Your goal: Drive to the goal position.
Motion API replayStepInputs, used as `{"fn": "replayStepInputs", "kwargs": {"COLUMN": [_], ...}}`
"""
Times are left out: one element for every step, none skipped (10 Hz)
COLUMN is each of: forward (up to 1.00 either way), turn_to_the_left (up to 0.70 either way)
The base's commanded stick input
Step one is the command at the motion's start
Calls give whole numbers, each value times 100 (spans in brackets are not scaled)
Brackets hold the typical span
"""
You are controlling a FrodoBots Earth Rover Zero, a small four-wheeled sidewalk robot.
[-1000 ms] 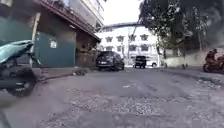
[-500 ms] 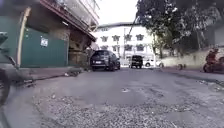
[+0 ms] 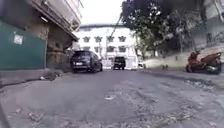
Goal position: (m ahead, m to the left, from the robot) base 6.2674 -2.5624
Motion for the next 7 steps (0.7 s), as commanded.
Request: {"fn": "replayStepInputs", "kwargs": {"forward": [97, 97, 97, 97, 97, 97, 97], "turn_to_the_left": [-1, -1, -1, -1, -1, -1, -1]}}
